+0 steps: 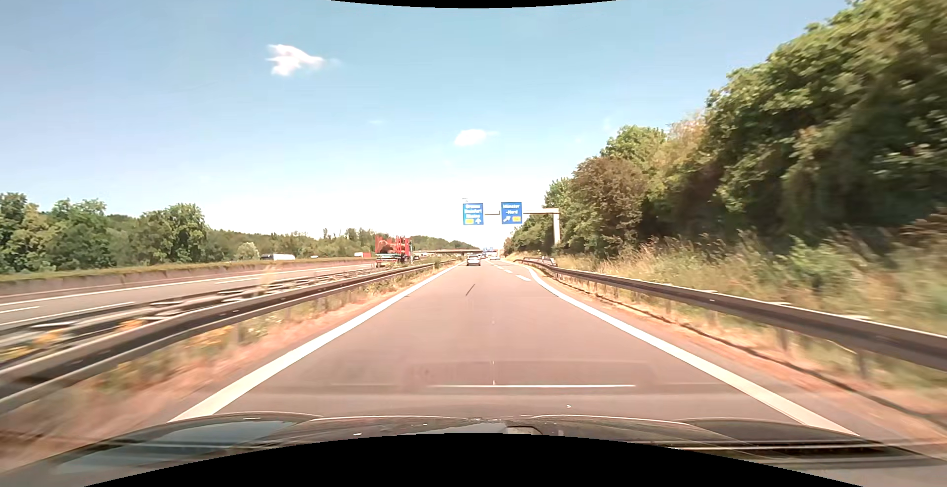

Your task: Follow the waypoints while adhering to traffic rules and regulations

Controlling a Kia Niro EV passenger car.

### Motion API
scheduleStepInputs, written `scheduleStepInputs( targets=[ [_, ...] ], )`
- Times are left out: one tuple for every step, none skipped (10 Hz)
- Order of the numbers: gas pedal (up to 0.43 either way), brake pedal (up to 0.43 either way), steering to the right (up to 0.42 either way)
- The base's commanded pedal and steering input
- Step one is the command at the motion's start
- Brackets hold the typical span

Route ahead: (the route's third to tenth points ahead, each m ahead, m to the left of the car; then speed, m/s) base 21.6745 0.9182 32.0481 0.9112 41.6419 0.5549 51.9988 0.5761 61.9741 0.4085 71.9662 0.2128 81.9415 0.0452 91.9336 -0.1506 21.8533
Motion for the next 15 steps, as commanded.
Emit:
scheduleStepInputs(
  targets=[
    [0.248, 0.000, -0.011],
    [0.248, 0.000, -0.010],
    [0.248, 0.000, -0.010],
    [0.240, 0.000, -0.010],
    [0.240, 0.000, -0.008],
    [0.240, 0.000, -0.006],
    [0.240, 0.000, -0.003],
    [0.240, 0.000, -0.001],
    [0.240, 0.000, -0.001],
    [0.240, 0.000, -0.001],
    [0.240, 0.000, 0.001],
    [0.240, 0.000, 0.001],
    [0.240, 0.000, 0.001],
    [0.240, 0.000, 0.000],
    [0.240, 0.000, 0.000]
  ],
)
